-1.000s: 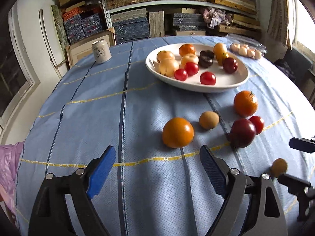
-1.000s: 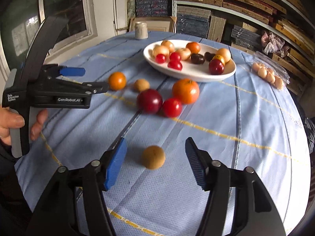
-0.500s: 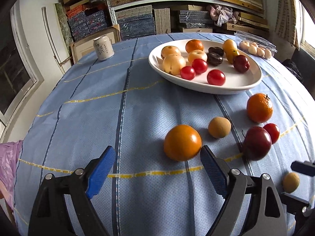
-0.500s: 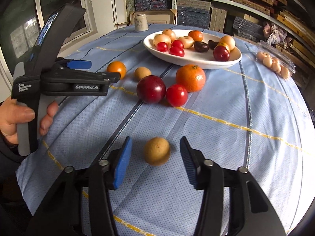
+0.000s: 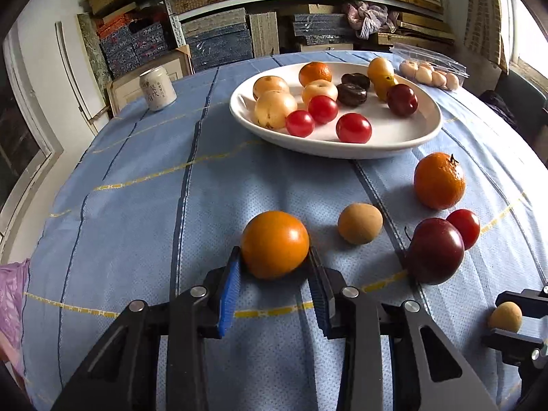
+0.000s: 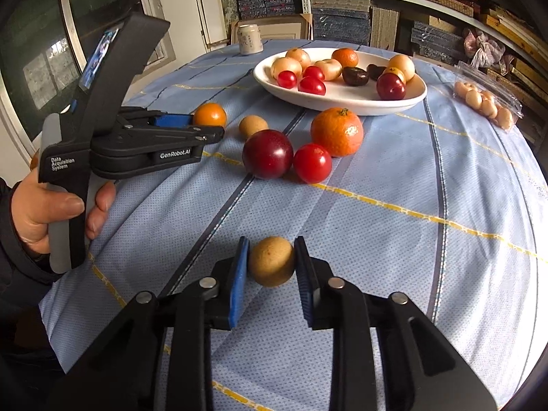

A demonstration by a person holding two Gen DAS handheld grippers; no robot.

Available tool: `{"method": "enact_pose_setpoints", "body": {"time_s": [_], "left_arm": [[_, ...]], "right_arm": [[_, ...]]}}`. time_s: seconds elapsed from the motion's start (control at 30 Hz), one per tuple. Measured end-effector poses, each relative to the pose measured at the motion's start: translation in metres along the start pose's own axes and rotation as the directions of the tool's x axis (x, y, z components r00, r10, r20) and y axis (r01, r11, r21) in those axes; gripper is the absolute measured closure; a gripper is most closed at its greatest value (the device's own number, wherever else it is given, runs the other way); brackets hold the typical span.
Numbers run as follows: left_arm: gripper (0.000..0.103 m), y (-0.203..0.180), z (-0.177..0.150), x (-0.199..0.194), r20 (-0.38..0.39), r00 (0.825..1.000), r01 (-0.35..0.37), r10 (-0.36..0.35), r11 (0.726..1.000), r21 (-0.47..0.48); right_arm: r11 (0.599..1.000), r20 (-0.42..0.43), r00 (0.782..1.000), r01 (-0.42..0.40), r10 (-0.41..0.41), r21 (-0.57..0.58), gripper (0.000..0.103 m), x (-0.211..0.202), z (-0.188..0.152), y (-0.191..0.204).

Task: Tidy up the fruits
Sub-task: 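Grasp a small brown round fruit with the right gripper while the left grasps a large orange fruit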

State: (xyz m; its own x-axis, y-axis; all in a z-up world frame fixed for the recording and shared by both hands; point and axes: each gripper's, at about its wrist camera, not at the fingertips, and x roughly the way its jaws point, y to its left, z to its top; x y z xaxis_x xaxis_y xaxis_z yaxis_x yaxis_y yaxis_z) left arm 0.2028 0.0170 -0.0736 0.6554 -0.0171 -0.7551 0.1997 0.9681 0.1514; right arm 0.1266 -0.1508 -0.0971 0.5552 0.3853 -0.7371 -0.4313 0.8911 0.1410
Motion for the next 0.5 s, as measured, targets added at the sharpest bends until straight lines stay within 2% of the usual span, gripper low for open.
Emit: {"method": "enact_pose_setpoints", "body": {"time_s": [0.5], "left_arm": [[0.066,0.0037,-0.0028,-0.0049,-0.004,1.0,0.014,-0.015,0.999,-0.034]], "right_arm": [[1.0,0.018,1.0,-0.016,0.016,0.002,0.077,-0.0041,-0.0005,-0.0005]]}}
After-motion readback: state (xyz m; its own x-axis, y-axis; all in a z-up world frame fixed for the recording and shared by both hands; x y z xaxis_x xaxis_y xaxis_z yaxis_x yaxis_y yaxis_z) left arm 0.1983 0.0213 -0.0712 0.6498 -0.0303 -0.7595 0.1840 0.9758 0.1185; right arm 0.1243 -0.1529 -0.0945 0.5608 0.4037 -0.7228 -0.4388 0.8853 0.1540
